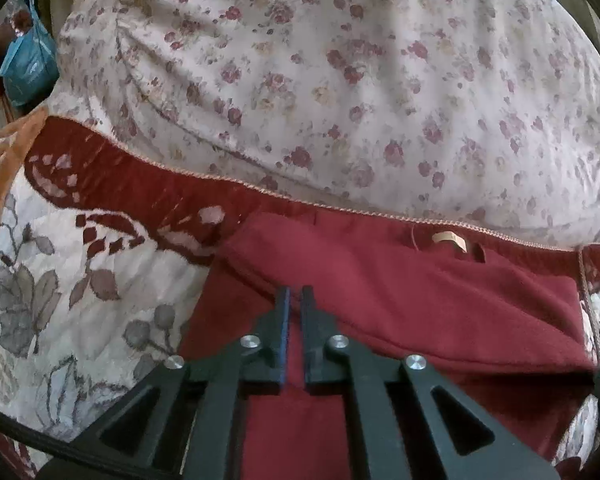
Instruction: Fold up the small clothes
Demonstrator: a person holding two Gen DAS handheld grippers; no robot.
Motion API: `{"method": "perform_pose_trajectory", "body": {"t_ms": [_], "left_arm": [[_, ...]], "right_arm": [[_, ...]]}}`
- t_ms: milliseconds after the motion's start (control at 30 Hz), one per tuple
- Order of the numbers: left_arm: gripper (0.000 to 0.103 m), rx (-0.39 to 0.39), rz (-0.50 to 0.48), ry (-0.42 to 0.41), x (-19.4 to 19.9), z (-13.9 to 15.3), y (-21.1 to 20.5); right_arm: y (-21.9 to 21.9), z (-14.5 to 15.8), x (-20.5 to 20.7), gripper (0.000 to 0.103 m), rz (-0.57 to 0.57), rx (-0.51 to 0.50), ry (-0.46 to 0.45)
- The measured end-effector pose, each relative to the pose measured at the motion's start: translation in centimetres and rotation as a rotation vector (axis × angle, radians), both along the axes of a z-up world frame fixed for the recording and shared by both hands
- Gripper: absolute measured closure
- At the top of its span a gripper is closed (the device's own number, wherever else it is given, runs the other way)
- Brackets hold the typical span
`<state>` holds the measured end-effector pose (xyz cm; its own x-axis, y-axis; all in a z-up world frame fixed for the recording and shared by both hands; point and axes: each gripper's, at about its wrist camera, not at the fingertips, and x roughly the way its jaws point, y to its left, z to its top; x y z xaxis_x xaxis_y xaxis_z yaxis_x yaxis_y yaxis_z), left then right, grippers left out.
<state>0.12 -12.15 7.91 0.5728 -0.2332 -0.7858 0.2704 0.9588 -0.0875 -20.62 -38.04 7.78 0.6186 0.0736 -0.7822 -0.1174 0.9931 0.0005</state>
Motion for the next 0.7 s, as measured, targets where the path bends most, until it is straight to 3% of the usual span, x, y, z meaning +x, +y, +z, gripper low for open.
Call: {"method": "perform_pose_trajectory", "body": {"t_ms": [100, 167, 267, 333, 400, 467, 567, 700], "left_arm": [[0.061, -0.045, 0.007, 0.029, 0.1, 0.0, 0.5], [0.053, -0.054, 0.014, 0.019, -0.3, 0.2, 0.7], [0.042, -0.043, 0.013, 0.014, -0.3, 0.5, 0.9], [0.039, -0.050, 0.022, 0.020, 0.1, 0.5, 1.0], [0.039, -0.064, 0.038, 0.029, 0.5, 0.5, 1.2], [0.036, -0.093, 0.051, 0.041, 0.8, 0.4, 1.3], [0.021, -0.091, 0.038, 0.057, 1.3, -0.2, 0.3], [0.021, -0.052, 0.046, 0.081, 2.6, -1.5, -1.2]], "right_arm": [[1.0, -2.6, -1.1, 0.092, 0.047, -0.087, 0.100], [0.8, -3.3, -2.0, 0.091, 0.045, -0.122, 0.090], [-1.9, -1.7, -2.6, 0.081, -0.018, 0.066, 0.119], [-3.9, -0.6, -2.9, 0.040, -0.062, 0.204, 0.084], [-6.3, 0.2, -2.7, 0.025, -0.159, 0.310, 0.032], [-8.0, -0.1, -1.5, 0.025, -0.233, 0.390, 0.036], [-9.3, -1.8, 1.1, 0.025, -0.297, 0.433, 0.080], [-9.5, -4.1, 4.2, 0.025, -0.325, 0.451, 0.128]]}}
